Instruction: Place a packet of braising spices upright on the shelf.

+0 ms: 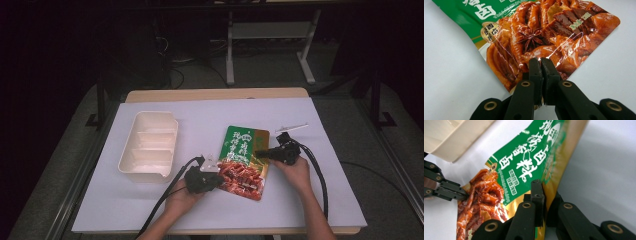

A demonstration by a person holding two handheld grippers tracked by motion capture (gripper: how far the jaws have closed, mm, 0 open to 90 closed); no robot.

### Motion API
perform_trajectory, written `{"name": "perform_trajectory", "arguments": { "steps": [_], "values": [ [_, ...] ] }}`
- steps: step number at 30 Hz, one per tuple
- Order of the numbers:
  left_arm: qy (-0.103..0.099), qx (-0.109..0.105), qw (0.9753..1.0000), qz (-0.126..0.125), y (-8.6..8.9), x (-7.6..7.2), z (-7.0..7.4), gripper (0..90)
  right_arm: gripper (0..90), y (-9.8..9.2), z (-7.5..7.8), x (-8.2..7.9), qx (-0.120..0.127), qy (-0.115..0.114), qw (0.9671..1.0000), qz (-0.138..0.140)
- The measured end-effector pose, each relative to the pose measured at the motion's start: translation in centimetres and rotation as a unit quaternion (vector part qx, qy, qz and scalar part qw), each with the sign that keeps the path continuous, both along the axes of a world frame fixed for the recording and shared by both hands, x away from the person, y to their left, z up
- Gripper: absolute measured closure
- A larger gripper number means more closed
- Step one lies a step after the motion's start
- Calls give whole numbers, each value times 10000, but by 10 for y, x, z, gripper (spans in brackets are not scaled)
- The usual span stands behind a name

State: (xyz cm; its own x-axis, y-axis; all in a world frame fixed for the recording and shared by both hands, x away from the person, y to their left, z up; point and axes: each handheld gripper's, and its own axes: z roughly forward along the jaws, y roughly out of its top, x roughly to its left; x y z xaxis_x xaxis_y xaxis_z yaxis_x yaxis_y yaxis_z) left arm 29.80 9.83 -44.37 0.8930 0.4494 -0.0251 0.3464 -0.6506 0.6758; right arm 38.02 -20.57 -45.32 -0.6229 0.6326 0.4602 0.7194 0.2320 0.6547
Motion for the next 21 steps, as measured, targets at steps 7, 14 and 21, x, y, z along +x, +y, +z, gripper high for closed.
{"name": "perform_trajectory", "arguments": {
  "steps": [7,14,21],
  "values": [
    [43,-223,9997,35,7,-4,5,834,887,2,10,-6,0,-220,9998,-12],
    [115,-422,9990,-22,17,-14,12,749,891,2,27,-12,92,-426,9990,0],
    [99,-657,9978,-87,27,-25,13,662,893,6,54,-17,28,-707,9975,45]
  ]
}}
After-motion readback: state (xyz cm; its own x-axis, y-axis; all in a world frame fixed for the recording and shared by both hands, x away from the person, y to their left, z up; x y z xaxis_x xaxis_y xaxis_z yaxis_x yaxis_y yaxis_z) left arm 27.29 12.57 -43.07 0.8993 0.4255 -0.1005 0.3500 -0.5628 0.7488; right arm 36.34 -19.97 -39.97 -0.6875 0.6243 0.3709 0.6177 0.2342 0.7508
